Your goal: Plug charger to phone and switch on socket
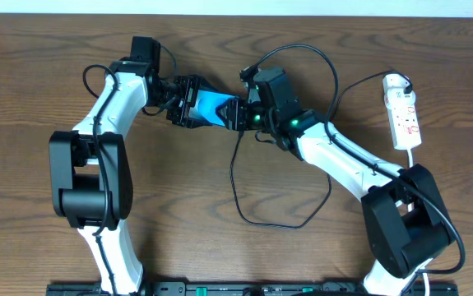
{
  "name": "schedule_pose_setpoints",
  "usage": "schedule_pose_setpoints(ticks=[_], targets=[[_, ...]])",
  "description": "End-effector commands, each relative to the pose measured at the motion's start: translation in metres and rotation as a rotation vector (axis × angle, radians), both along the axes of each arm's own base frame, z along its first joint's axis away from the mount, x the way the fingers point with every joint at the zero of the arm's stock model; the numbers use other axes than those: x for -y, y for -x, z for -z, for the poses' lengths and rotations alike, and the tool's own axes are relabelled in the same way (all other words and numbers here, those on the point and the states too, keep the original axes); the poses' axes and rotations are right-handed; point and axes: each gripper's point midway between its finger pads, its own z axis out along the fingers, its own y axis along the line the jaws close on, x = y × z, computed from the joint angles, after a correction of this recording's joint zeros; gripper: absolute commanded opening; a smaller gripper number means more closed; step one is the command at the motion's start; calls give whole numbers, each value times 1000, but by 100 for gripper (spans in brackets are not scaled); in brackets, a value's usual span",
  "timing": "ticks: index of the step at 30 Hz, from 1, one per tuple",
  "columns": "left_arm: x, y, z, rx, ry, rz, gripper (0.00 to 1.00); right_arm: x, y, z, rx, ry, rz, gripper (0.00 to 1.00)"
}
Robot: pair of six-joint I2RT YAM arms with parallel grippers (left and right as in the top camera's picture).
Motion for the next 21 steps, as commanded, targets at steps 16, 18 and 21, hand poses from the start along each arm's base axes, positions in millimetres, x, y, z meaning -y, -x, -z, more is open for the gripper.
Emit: schedule_pose_setpoints(ticks=[16,18,21], targets=[[32,7,-23,104,20,119,63,-1,-7,15,15,41,-6,34],[36,9,-23,104,20,128,64,-1,-7,15,15,41,-5,30],[36,9,-23,104,20,128,63,-1,-7,15,14,42,-5,27]])
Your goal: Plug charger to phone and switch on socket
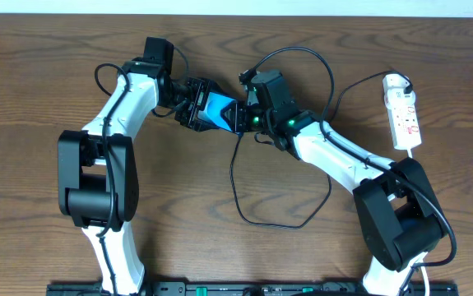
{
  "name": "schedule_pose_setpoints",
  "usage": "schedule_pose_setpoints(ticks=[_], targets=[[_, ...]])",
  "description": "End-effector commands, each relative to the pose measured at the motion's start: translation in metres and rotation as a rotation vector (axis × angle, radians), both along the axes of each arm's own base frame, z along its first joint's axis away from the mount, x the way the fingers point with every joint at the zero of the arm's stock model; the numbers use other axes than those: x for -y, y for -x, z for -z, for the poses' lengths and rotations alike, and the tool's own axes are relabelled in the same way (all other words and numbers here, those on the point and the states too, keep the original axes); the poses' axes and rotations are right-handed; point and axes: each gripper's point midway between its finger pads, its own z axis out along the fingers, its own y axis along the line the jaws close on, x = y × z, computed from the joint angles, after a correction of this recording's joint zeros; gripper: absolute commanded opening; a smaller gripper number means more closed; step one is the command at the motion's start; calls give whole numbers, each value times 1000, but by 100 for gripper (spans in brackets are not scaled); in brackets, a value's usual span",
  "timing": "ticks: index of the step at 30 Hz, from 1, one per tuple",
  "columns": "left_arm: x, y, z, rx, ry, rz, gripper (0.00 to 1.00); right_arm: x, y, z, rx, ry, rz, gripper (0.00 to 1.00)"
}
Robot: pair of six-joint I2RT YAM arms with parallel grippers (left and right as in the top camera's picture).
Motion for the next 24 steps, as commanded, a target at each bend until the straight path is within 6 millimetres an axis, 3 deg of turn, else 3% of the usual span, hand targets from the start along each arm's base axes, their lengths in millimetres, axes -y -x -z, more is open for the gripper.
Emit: schedule_pose_setpoints(ticks=[1,6,11,19,24], targets=[[14,0,-25,60,46,43,63,-3,-3,-5,25,2,-11,25],[14,0,-25,59,46,43,64,-4,-3,-5,23,2,-13,21],[14,0,-25,57,46,40,63,-4,-3,-5,6,-10,5,1],[12,-2,-24,66,39,37,63,13,-19,-15,-17,-67,82,1],[4,-7,-25,84,41,26,63,41,-38,-36,3,-107,163,1]])
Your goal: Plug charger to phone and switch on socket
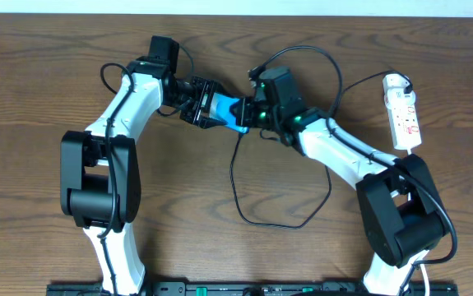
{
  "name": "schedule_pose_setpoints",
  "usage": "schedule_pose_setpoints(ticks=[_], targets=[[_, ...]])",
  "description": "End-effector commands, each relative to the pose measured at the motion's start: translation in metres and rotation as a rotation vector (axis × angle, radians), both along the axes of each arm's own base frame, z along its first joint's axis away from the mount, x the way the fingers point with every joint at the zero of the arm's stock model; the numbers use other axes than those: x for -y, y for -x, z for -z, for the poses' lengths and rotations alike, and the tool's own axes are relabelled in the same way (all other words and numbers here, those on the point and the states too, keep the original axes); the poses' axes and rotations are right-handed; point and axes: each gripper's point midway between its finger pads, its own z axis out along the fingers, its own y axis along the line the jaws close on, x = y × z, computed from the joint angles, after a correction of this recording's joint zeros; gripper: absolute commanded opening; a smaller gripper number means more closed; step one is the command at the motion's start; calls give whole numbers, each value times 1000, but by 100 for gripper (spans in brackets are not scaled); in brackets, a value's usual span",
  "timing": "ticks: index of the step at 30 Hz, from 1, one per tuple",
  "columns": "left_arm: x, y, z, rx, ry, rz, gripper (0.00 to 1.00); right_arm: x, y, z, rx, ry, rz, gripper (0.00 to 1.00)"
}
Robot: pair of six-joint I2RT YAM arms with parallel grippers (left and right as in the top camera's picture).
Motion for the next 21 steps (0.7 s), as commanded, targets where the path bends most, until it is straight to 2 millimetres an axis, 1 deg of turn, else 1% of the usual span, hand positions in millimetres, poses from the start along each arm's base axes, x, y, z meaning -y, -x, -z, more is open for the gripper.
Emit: schedule_pose_setpoints(ticks=[1,4,7,11,15,18,21], targets=[[-9,-9,-19,80,15,7,64,25,-24,-41,48,-72,99,1],[-12,-18,-28,205,51,63,63,40,-32,-54,27,-120,174,1],[-11,-30,-45,339,124,103,63,48,-38,-67,-3,-193,243,1],[-5,-47,-72,512,220,143,63,43,-45,-87,-58,-345,316,1],[2,-56,-96,668,287,194,63,36,-50,-103,-150,-503,411,2],[3,-58,-102,708,302,208,63,34,-53,-112,-202,-599,468,2],[3,-58,-102,708,302,207,63,30,-56,-123,-185,-643,470,2]])
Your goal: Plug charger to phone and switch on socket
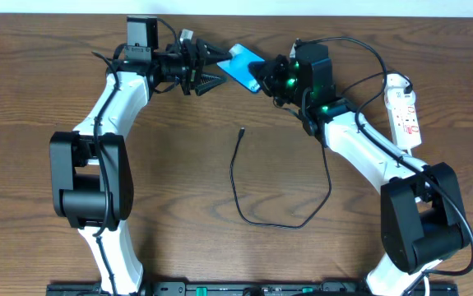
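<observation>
The blue phone [243, 65] is held tilted above the far middle of the table. My right gripper [266, 78] is shut on its right end. My left gripper [217, 69] is open, its spread fingertips [218, 81] just left of the phone and not touching it. The black charger cable [244, 210] loops on the table, and its free plug end [242, 130] lies below the phone, away from both grippers. The white power strip [404, 112] lies at the far right; its switch is too small to read.
A second black cable [347, 45] arcs over the right arm toward the power strip. The white back edge of the table [236, 6] runs close behind both grippers.
Both grippers have moved toward the back of the table. The left gripper has let go of the phone and opened. The right gripper now carries the phone, and the cable's plug end lies bare on the table.
At first the left gripper held the phone mid-table, with the right gripper pressed against its right end over the cable's tip. Over the two later moments the pair shifted slightly back and right. Now the phone is in the right gripper, the left is open, and the plug lies loose.
</observation>
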{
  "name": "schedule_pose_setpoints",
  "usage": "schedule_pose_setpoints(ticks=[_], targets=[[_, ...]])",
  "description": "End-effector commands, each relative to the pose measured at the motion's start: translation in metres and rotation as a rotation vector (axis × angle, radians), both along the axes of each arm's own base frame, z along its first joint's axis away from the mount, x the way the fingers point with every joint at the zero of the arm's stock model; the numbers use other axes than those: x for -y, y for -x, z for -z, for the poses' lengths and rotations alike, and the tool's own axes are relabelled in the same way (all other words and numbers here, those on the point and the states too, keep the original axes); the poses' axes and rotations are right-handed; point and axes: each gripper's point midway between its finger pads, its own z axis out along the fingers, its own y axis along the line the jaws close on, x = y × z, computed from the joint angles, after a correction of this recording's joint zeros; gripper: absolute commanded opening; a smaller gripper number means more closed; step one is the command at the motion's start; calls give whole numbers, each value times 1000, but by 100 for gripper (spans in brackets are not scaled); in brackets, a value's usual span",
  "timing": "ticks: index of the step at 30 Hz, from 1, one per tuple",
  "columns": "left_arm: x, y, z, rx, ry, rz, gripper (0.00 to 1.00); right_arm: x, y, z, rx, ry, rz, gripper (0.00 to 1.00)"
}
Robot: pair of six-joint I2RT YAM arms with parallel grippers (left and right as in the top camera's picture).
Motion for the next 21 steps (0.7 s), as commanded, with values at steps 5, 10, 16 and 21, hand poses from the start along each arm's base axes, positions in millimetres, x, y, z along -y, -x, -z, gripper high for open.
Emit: schedule_pose_setpoints(ticks=[5,10,16,21], targets=[[2,2,-22,56,20,23,63,-12,1,-43,-12,-173,48,2],[-1,-5,-19,-1,9,-36,63,-25,7,-41,-70,-214,89,2],[-2,-17,-27,23,22,-74,62,-27,6,-40,-81,-225,149,2],[-8,-27,-21,-27,-3,-155,52,-27,5,-40,-82,-227,153,2]])
